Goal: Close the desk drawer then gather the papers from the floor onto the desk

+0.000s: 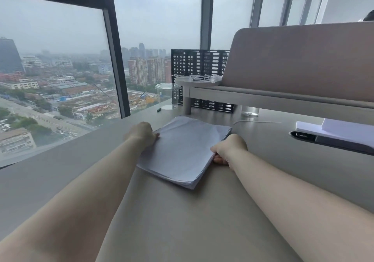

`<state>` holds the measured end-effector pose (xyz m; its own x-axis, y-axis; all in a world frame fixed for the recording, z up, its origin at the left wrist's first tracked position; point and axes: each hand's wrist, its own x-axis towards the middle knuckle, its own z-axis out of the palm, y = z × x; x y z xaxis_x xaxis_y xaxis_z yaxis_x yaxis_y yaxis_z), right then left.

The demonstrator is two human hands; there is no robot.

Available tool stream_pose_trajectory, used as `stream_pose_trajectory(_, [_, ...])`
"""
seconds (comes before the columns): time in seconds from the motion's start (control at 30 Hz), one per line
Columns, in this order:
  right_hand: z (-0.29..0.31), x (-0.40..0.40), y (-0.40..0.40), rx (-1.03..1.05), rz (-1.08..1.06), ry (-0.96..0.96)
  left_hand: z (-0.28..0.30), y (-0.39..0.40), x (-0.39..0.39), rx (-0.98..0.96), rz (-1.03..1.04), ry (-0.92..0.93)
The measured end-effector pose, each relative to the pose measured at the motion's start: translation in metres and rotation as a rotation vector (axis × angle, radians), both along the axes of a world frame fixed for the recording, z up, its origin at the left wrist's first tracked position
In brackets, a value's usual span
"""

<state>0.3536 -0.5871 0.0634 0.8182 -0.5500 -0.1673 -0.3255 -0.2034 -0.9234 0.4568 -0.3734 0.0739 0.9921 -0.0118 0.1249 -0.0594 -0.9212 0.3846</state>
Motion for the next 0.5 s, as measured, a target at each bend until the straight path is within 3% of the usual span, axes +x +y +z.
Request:
stream_pose_trajectory(0.2, [0.007,-0.006,0.004,-0.088,0.024,0.073,-0.006,-0.003,-0.013,0.091,0.012,-0.094])
stream_pose_trajectory(0.33, [0.021,-0.029,0.004,-0.217,0.049,0.105,-0.004,0.004,-0.040,0.015,0.087,-0.348])
stream_pose_trajectory(0.43, [0.043,-0.062,-0.002,-0.407,0.127,0.010,-0.005,0.013,-0.059,-0.062,0.115,-0.465])
stream_pose_trajectory(0.5, [0.065,-0.100,0.001,-0.449,0.186,-0.184,-0.008,0.016,-0.067,-0.088,0.138,-0.463])
